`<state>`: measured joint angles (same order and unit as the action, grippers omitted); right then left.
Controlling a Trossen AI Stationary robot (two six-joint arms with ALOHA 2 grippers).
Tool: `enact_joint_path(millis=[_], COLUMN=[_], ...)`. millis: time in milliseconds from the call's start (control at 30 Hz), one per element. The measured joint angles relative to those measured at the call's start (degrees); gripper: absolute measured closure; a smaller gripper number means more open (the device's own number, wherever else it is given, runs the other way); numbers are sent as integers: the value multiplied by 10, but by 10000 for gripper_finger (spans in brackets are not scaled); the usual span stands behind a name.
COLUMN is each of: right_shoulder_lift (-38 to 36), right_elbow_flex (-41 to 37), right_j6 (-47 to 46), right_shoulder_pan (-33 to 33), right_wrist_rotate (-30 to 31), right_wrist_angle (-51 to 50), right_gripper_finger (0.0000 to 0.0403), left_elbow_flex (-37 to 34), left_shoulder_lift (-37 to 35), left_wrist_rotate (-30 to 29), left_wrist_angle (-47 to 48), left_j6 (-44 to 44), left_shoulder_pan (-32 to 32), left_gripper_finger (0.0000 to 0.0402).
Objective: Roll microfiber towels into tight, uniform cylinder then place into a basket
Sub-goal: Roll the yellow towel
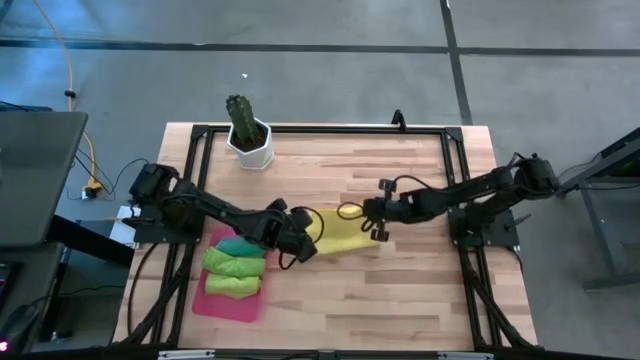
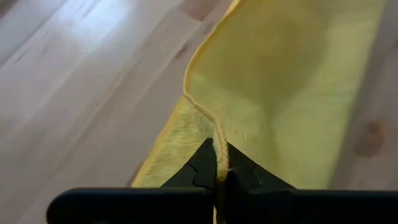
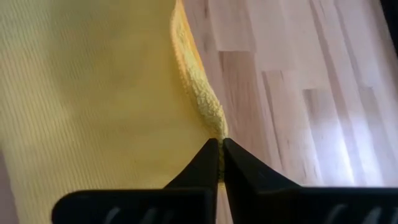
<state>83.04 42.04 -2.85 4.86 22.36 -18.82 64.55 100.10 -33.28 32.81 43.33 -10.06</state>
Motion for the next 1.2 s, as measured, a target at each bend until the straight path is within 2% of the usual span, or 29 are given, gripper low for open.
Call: enact_joint_path(millis=[167, 433, 567, 700, 833, 1033, 1200], right_shoulder_lift=[5, 5, 5, 5, 4, 7, 31], right_elbow_flex=[0, 0, 0, 0, 0, 0, -2], right_j6=[3, 8, 36, 59, 38, -17, -20], right_shoulder_pan=[-20, -31, -31, -31, -31, -27, -18], right_wrist_rotate=[-7, -59, -52, -11, 1, -95, -89], right_wrist_angle=[2, 2, 3, 3, 3, 15, 39], right_gripper_finger=[390, 381, 340, 289, 259, 255, 266], left_elbow_flex=[0, 0, 0, 0, 0, 0, 0], left_shoulder_lift=[19, 29, 29, 38, 48, 54, 54], left_wrist_rotate=[8, 5, 2, 27, 35, 27, 26], left_wrist_angle=[2, 0, 3, 8, 10, 0, 1], left_j6=[0, 0, 0, 0, 5, 5, 1], left_shoulder_pan=[14, 29, 31, 33, 33, 34, 37], left_gripper_finger=[402, 401, 401, 402, 401, 401, 401])
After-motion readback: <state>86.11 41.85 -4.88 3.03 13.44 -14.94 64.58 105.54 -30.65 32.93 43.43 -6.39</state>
